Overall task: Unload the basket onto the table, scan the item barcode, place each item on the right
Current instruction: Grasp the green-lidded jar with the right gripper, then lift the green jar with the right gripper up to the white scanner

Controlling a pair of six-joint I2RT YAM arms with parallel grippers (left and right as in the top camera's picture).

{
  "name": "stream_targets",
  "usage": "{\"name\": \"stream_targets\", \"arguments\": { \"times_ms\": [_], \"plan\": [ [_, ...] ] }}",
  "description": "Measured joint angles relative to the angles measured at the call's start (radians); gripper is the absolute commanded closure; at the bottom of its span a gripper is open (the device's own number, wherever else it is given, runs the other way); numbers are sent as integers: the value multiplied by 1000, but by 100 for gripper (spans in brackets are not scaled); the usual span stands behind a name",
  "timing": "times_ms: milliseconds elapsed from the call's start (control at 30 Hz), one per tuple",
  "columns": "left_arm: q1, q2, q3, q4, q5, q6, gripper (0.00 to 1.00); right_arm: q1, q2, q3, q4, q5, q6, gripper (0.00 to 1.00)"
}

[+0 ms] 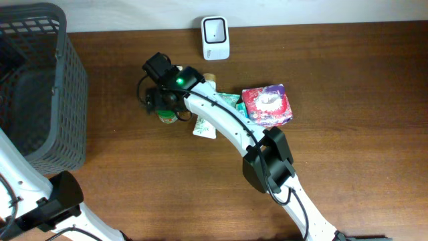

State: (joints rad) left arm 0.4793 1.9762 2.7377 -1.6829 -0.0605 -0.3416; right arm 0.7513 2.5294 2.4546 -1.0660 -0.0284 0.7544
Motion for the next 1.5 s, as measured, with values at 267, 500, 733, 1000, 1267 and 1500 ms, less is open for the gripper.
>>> {"name": "stream_targets", "arguments": {
  "times_ms": [267,500,733,1000,1267,1500],
  "plan": [
    [0,0,0,0,0,0,1,1,72,-5,69,-6,150,22],
    [0,0,0,0,0,0,1,2,76,10,-18,-8,-269,1],
    [0,0,0,0,0,0,1,3,76,141,-259,-7,-578,1],
    [0,0,0,0,0,0,1,3,75,154,-173,56,-185,1],
    [0,0,0,0,0,0,1,85,75,-6,-61,208,-138,15],
    [0,0,0,0,0,0,1,82,75,-16,-8,227,-168,25]
  ]
}}
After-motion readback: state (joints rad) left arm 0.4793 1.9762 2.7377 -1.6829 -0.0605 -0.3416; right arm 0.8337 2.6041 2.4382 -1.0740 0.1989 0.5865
